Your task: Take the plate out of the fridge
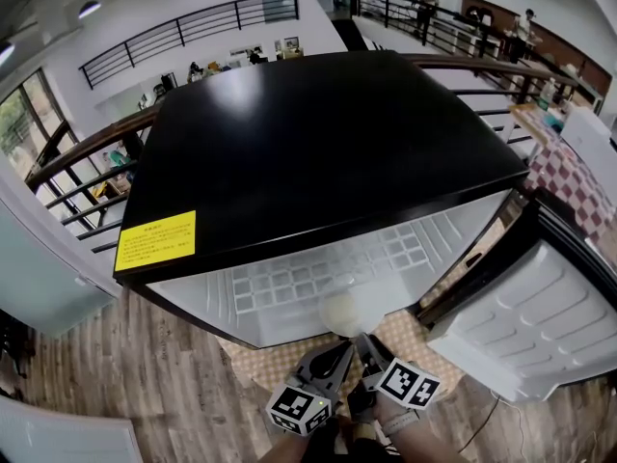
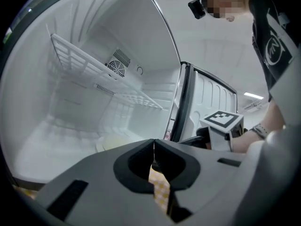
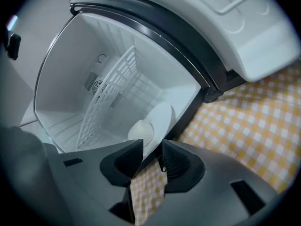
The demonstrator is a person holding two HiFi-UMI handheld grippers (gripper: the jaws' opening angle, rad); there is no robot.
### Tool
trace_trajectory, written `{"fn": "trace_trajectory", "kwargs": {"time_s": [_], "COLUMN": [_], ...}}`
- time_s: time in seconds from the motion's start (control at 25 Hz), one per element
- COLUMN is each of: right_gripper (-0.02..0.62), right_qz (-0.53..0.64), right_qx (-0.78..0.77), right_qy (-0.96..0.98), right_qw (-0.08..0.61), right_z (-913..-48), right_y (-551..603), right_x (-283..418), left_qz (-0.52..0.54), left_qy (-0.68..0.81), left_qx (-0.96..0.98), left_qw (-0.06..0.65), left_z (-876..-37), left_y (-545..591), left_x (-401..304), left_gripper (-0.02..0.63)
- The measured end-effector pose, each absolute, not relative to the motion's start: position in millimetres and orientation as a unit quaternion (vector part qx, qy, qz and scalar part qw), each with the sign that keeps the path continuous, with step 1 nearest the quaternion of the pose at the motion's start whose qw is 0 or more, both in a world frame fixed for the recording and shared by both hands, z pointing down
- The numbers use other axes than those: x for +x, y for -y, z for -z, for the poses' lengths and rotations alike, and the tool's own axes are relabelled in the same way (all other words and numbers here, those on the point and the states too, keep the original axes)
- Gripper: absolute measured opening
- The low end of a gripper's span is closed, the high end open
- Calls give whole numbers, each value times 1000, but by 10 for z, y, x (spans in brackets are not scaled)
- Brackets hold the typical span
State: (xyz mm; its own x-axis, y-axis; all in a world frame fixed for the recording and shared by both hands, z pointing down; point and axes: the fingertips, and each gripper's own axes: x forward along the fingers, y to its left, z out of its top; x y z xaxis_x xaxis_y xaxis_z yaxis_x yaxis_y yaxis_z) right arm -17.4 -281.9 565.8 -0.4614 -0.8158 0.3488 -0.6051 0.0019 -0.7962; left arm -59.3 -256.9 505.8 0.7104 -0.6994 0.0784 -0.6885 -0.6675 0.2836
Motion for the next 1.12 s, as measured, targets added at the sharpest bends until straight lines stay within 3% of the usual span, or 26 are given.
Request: {"fn": "trace_trajectory", "kwargs": {"time_s": [0.28,0.6,1.12], "right_gripper": [107,62,55], "right_qz": [551,559,601], "right_qx": [-502,-504,-484], "right_qy": [-642,-629,-600], "right_qw": [179,197,211], "right_z": [-5775,-5789,-5853], "right_y": [2954,2962,2759], "right_x": [-109,-89,-185], "left_qz": [15,13,15], "left_qy": [380,388,402], "left_qx": [912,908,901], "left_qw": [154,159,163], "left_z": [-5100,-5117,-5147], "left_y": [2561,2521,2498], "left_x": [-593,-650,-683], "left_gripper": [9,9,9]}}
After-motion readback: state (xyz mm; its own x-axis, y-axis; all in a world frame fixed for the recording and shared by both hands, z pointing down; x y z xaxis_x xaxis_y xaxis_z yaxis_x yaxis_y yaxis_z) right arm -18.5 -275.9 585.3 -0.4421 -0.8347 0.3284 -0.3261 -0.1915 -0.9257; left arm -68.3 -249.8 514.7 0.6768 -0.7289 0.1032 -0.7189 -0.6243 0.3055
